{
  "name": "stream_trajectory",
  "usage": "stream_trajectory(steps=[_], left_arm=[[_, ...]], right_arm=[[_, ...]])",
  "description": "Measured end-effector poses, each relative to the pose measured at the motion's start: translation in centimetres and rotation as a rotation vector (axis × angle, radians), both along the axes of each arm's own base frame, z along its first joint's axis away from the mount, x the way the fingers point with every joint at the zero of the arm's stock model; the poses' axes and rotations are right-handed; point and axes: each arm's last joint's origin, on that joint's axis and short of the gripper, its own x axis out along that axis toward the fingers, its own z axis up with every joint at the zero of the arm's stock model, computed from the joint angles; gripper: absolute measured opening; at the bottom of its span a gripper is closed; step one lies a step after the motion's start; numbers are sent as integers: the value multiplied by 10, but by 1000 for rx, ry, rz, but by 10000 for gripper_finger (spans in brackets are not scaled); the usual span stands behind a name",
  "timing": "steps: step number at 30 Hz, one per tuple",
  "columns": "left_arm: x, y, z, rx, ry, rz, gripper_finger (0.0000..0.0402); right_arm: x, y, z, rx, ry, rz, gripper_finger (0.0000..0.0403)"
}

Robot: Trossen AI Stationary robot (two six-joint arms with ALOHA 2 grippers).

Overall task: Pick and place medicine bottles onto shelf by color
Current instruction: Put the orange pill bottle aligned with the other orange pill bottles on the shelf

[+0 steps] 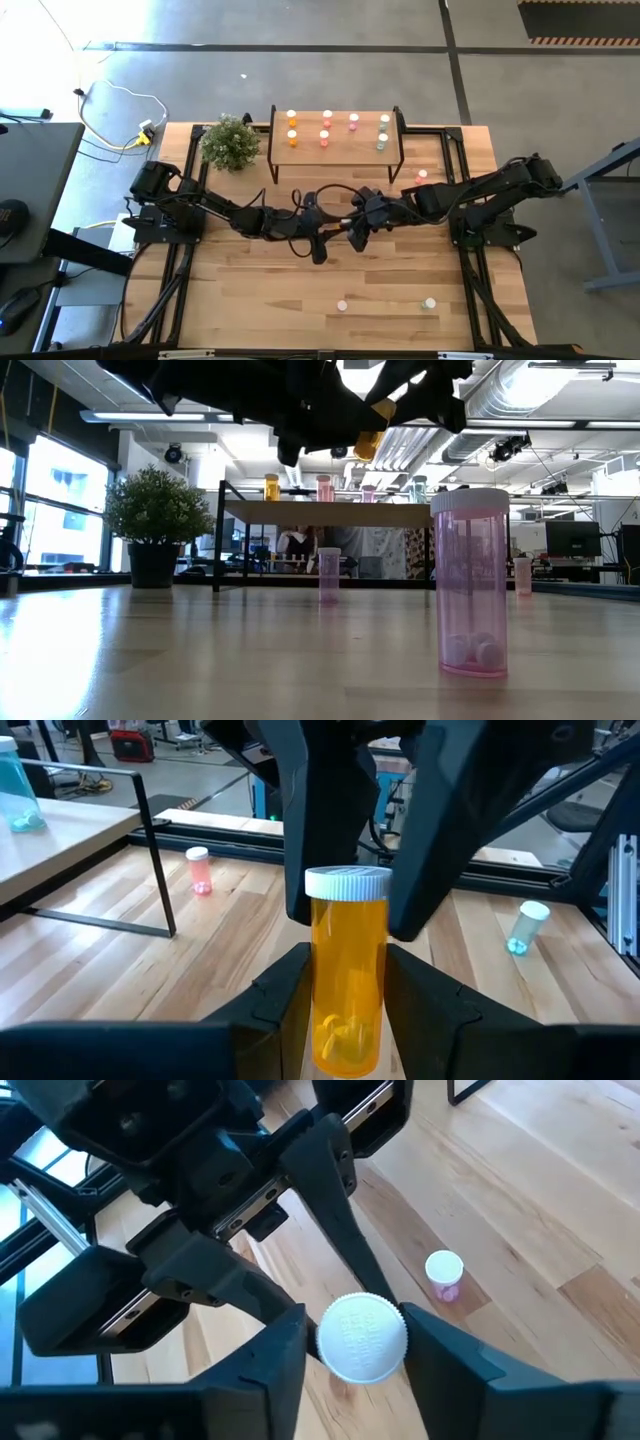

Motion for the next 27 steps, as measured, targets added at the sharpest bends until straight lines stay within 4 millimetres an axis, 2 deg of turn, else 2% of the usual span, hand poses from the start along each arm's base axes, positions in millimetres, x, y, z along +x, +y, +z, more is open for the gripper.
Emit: stream_trajectory(steps=[8, 17, 27], left_arm=[[0, 0, 0, 3, 4, -1, 108], [-2, 2, -3, 14, 28, 95, 108], [-6, -1, -5, 41, 26, 190, 108]], right_arm=[[-1, -5, 3, 28, -14, -38, 203], [-15, -13, 26, -67, -111, -83, 206], [-34, -17, 48, -157, -180, -57, 206]])
